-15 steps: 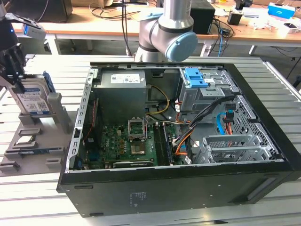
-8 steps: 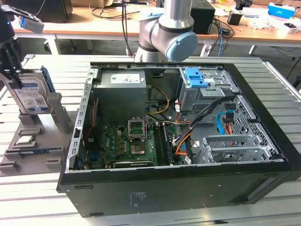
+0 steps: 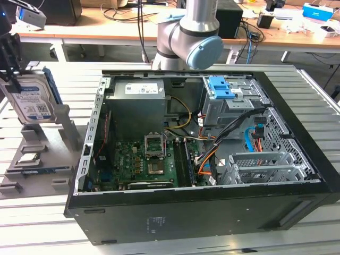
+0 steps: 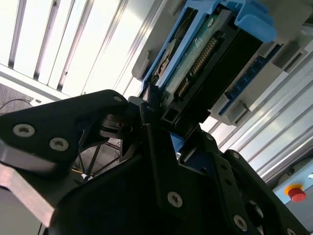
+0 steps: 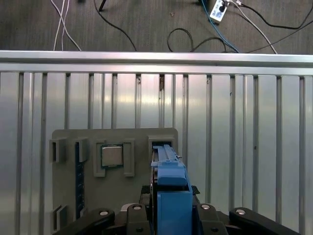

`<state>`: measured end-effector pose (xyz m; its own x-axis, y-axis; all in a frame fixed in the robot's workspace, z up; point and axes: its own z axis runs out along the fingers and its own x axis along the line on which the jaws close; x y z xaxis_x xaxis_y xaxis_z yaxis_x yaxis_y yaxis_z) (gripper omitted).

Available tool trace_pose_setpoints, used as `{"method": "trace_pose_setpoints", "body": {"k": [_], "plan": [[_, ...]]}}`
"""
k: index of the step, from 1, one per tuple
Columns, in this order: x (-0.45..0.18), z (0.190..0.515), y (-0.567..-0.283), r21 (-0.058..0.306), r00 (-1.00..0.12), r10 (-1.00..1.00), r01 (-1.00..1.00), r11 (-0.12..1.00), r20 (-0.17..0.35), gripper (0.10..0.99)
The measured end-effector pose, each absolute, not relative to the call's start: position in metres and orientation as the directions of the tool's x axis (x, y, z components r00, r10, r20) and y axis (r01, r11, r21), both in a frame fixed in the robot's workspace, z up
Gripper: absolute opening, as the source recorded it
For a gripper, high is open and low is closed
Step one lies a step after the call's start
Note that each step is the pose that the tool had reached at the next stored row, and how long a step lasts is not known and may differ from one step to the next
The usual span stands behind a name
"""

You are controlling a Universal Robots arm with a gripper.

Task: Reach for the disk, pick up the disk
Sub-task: 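Pick up the disk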

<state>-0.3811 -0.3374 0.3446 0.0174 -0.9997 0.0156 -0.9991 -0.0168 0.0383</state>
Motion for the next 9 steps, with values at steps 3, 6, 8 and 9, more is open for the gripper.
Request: {"method": "trace_pose_setpoints", "body": {"k": [3, 6, 8, 9], "plan": [[-0.381, 0.352, -0.337, 0.038, 0.017, -1.000, -0.999, -0.017, 0.016, 0.365], [-0.381, 0.358, -0.337, 0.038, 0.017, -1.000, -0.999, -0.017, 0.016, 0.365], [-0.381, 0.362, -0.337, 0.038, 0.017, -1.000, -0.999, -0.017, 0.016, 0.365], [-0.381, 0.364, -0.337, 0.038, 0.017, -1.000, -0.999, -0.017, 0.016, 0.365]]}}
